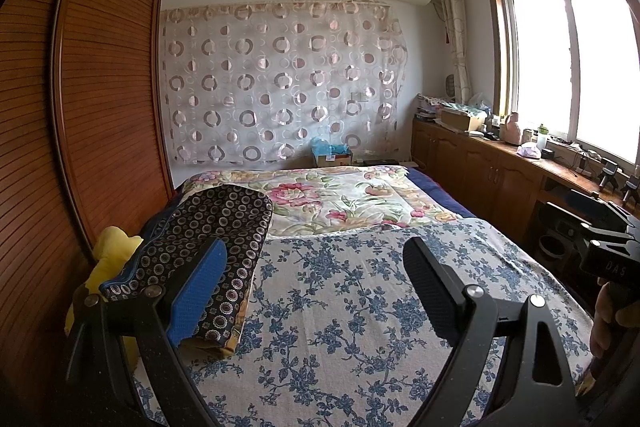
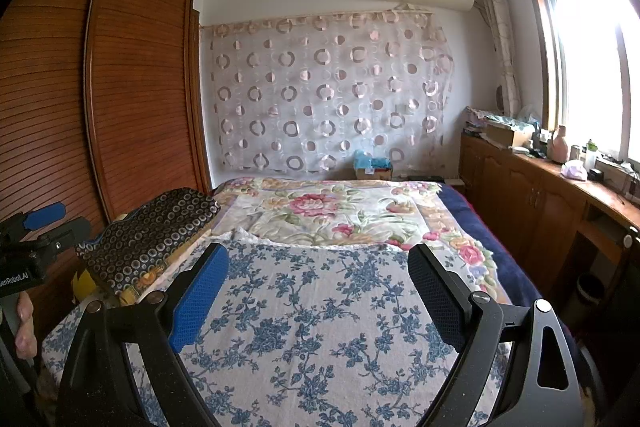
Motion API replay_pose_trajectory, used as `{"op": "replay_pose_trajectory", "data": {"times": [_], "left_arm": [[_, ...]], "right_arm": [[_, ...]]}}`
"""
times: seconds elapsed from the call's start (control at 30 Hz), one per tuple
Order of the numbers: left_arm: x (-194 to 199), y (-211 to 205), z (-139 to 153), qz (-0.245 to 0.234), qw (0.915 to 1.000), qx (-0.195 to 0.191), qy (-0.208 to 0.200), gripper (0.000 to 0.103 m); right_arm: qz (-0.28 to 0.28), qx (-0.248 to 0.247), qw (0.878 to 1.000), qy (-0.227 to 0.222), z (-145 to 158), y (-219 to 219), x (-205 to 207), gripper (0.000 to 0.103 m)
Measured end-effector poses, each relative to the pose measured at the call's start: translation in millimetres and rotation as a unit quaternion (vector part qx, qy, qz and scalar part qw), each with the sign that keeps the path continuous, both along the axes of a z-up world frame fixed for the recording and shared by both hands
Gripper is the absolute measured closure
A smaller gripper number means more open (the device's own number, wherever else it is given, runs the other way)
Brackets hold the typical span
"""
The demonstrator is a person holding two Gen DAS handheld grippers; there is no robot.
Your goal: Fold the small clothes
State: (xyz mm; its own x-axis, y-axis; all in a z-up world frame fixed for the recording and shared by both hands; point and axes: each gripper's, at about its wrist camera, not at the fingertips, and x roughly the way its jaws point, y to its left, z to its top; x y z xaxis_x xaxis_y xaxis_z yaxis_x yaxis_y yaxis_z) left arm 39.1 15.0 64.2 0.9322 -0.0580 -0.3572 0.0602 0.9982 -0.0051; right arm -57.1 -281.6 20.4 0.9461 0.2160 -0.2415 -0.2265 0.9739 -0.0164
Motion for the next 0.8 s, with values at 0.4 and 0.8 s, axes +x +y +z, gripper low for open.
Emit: {"op": "replay_pose_trajectory", "data": {"times": [0.4, 0.8], "left_arm": [[0.1, 0.3, -0.4, 0.000, 1.0000, 0.000, -0.001, 0.013], [0.2, -0.2, -1.0, 0.000, 1.0000, 0.001, 0.000, 0.013]], "right_arm": [[0.000, 0.001, 1.000, 0.000, 0.5, -1.2, 0.0, 0.011], [-0.001, 0.001, 1.000, 0.000, -0.5, 0.4, 0.3, 0.011]]}}
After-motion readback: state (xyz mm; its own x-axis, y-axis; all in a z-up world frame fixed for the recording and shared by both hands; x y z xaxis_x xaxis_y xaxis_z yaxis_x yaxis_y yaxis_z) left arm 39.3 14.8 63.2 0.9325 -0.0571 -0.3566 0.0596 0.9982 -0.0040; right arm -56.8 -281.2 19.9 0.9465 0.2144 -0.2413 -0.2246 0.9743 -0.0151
